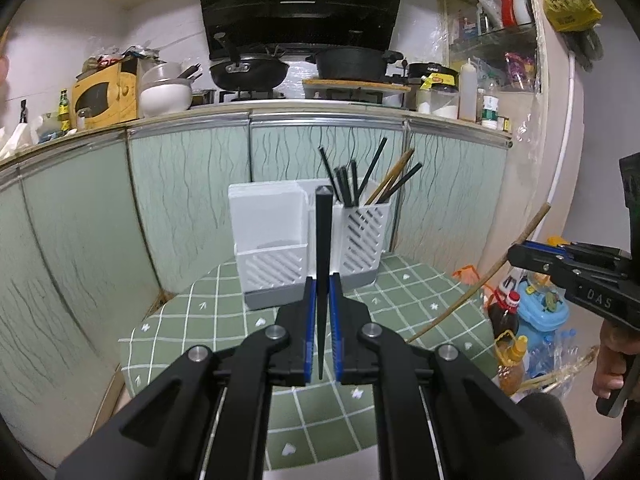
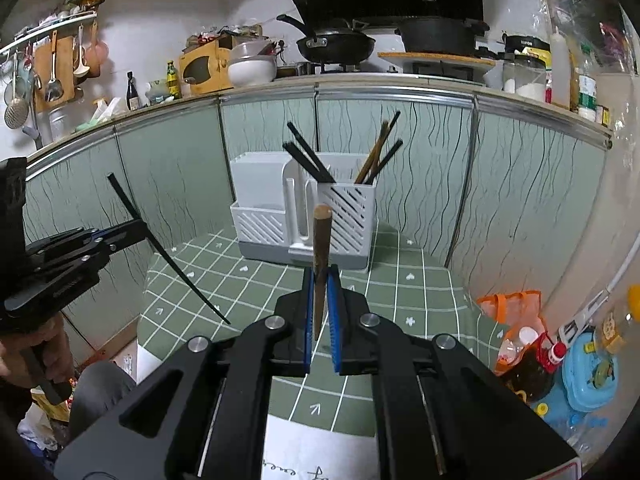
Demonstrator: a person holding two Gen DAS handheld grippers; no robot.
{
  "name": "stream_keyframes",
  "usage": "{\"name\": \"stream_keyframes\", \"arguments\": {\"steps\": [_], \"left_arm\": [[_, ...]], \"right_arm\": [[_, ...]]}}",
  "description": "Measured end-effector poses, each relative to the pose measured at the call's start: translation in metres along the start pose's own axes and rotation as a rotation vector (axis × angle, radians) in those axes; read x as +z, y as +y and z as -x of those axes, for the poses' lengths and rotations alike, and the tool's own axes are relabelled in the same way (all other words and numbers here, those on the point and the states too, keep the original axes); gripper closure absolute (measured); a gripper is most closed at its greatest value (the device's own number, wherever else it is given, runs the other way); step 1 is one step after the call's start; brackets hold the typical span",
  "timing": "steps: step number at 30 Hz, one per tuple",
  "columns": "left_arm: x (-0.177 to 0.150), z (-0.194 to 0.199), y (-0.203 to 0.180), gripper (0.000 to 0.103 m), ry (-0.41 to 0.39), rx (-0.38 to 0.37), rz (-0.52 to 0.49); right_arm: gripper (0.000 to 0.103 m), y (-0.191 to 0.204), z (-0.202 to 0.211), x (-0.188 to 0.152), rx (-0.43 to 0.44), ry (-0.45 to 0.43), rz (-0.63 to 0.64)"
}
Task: Organize utensils
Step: 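Lift both chopsticks upright and carry them toward the white holder with both tools, then drop the black chopstick into the holder with the left tool while the right tool releases the wooden one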
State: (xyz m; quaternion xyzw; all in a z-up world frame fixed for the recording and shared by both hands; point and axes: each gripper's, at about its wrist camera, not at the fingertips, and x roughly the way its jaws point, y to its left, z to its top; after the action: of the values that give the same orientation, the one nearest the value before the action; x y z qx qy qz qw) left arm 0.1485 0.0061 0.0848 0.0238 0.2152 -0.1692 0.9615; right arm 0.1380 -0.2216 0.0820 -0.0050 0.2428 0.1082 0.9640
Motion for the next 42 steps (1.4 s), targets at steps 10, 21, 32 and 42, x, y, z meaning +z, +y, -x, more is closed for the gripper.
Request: {"name": "stream_keyframes", "arguments": {"steps": [10, 21, 32, 42], "left_arm": [[0.052, -0.022, -0.017, 0.095, 0.014, -0.072, -0.043], [0.114, -0.049, -0.038, 0.095, 0.017, -0.142, -0.089], [0.181, -0.071, -0.043, 0.095, -0.044, -0.142, -0.067], [0.215, -0.119, -0.043, 0.095, -0.05, -0.118, -0.075]], "right_arm": [[0.097, -0.017, 0.003, 0.052, 0.017, -0.014, -0.012], [0.097, -0.038, -0.006, 0.119, 0.061, 0.023, 0.01], [0.097, -0.048, -0.021, 0.186, 0.044, -0.007, 0.042], [0.097, -0.066, -0.07, 0.224, 0.039, -0.011, 0.039]]}}
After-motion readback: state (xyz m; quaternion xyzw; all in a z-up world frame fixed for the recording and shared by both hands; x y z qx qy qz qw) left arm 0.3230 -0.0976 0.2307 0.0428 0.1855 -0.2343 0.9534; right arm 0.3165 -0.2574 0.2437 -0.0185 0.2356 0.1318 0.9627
